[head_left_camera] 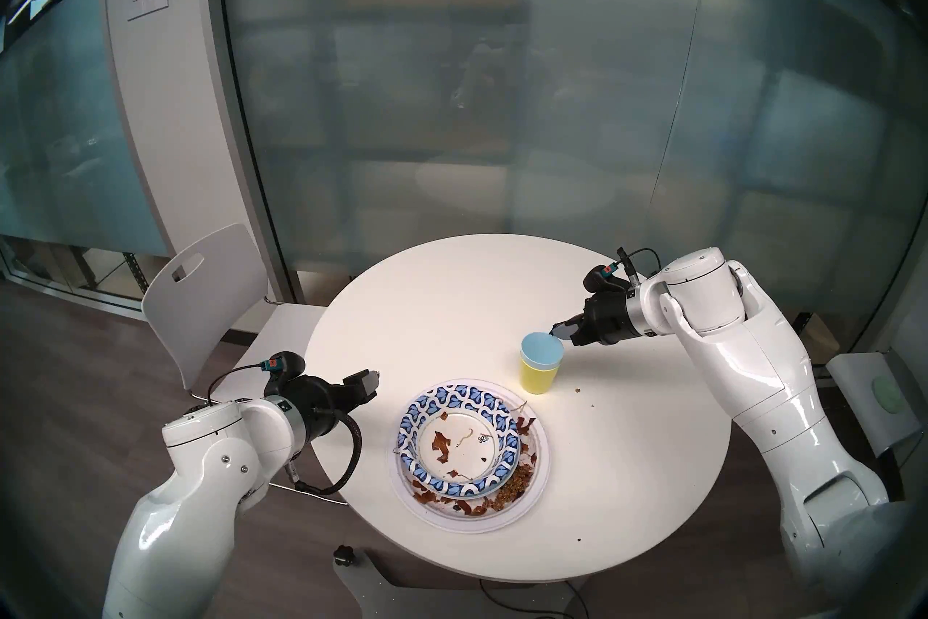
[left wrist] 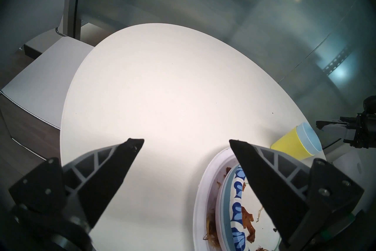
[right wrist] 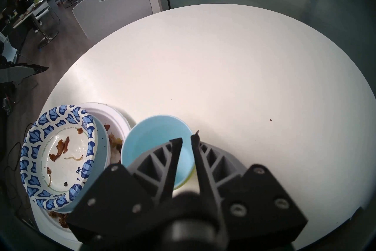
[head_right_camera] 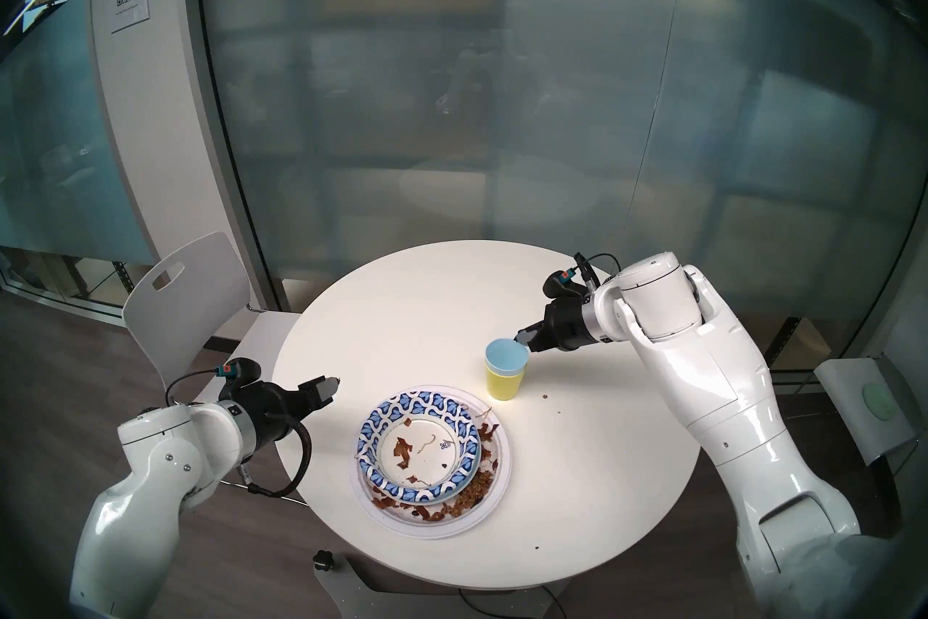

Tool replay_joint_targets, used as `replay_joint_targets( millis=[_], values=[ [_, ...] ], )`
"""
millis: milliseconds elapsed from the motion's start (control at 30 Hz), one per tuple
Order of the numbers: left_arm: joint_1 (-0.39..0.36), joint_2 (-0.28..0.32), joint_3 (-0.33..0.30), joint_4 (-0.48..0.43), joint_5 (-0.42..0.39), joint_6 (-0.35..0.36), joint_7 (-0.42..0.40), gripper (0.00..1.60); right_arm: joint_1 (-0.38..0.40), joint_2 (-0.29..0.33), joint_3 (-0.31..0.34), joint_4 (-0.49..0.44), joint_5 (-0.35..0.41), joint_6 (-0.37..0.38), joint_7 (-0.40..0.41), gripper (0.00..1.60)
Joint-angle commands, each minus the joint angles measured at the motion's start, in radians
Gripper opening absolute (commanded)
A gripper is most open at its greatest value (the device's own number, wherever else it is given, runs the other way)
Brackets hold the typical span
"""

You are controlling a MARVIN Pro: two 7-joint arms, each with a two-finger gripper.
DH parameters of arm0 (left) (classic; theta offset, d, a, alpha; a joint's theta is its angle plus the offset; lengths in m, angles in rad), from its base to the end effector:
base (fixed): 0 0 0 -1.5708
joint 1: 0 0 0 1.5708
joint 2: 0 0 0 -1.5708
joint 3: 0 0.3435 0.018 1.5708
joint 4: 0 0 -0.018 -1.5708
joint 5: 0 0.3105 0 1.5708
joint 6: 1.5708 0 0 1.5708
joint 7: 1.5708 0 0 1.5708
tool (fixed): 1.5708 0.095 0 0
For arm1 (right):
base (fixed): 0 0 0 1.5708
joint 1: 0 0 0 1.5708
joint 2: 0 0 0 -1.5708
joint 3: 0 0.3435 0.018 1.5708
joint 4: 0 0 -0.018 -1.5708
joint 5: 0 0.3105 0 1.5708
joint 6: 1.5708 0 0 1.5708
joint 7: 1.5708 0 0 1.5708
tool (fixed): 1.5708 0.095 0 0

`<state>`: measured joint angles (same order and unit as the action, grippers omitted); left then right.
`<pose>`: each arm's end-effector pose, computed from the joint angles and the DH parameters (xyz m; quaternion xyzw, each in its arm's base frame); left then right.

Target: Stack the plates into one stack

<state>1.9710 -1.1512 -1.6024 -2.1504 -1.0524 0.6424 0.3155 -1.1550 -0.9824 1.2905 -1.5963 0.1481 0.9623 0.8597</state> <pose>0.2760 0.0598 -0.3170 0.8661 0.1095 0.4406 0.2092 0.4727 -0.0708 -0.2553 -0.8666 -0.3242 -0.3355 0.1767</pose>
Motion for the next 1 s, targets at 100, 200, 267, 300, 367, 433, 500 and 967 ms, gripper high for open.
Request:
replay_joint_targets(
  millis=[100,200,267,300,367,433,500,967],
  values=[
    [0.002,0.001,-0.003,-0.015,0.002,-0.010,-0.009,1.60,0.013,0.007,-0.011,0.012,0.016,-0.002,0.014,0.74],
    [0.004,0.000,-0.005,-0.015,0.002,-0.013,-0.010,1.60,0.012,0.004,-0.016,0.024,0.018,-0.002,0.011,0.73],
    [0.006,0.000,-0.006,-0.016,0.003,-0.014,-0.011,1.60,0.011,0.005,-0.021,0.027,0.018,-0.002,0.011,0.72],
    [0.006,0.001,-0.007,-0.016,0.002,-0.014,-0.011,1.60,0.009,0.005,-0.023,0.026,0.018,-0.002,0.009,0.72],
    [0.008,0.001,-0.009,-0.016,0.001,-0.015,-0.012,1.60,0.004,0.004,-0.024,0.027,0.019,-0.002,0.006,0.72],
    [0.009,0.000,-0.010,-0.016,0.001,-0.015,-0.012,1.60,0.001,0.003,-0.025,0.029,0.020,-0.002,0.003,0.72],
    [0.010,0.000,-0.011,-0.017,0.001,-0.016,-0.012,1.60,-0.001,0.002,-0.024,0.032,0.020,-0.002,-0.001,0.72],
    [0.011,0.003,-0.025,-0.006,-0.002,-0.016,-0.019,1.60,0.010,-0.001,0.011,0.016,0.042,-0.002,-0.002,0.73]
  ],
)
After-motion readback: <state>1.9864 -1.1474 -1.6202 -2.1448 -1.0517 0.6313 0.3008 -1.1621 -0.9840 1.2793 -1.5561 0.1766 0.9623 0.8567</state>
